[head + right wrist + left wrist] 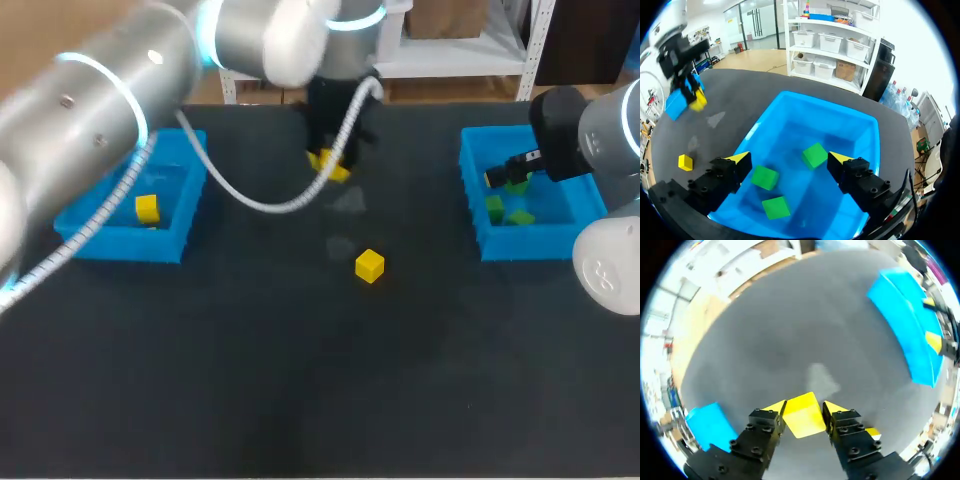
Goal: Put the green cubes in the right bin and the yellow cubes in the left bin.
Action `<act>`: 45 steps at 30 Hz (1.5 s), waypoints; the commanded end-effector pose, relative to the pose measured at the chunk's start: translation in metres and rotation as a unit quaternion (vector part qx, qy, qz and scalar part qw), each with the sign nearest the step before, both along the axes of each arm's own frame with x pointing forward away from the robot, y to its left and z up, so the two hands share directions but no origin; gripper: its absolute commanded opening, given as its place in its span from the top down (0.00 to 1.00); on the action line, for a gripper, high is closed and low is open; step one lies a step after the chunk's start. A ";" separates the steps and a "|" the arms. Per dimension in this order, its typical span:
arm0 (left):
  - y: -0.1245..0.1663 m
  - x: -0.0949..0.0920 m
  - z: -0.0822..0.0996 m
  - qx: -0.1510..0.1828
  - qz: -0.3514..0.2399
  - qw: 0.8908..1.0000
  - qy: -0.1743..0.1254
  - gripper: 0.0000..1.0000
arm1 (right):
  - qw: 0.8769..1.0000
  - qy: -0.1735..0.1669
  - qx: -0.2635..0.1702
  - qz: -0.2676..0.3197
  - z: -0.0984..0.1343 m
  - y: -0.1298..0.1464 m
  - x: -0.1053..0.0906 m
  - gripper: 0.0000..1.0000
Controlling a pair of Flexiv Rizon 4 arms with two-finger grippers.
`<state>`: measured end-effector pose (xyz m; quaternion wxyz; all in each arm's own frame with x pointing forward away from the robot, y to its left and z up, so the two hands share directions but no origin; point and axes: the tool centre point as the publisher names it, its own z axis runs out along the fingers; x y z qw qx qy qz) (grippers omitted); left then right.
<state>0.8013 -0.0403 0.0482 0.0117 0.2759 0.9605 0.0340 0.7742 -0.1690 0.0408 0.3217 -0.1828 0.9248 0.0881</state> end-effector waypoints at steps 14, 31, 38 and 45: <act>0.189 -0.028 0.051 0.000 0.169 0.979 -0.113 1.00 | 1.000 0.001 0.000 0.000 0.001 0.000 0.000 0.00; 0.279 -0.050 0.026 0.006 0.261 0.961 -0.095 1.00 | 1.000 0.001 0.000 0.000 0.001 0.000 0.000 0.00; 0.270 -0.039 0.036 0.003 0.251 0.962 -0.109 0.00 | 1.000 0.001 0.000 0.000 0.001 0.000 0.000 0.00; 0.210 -0.030 0.056 -0.034 0.175 0.977 -0.116 0.00 | 1.000 0.001 0.000 0.000 0.001 0.000 0.000 0.00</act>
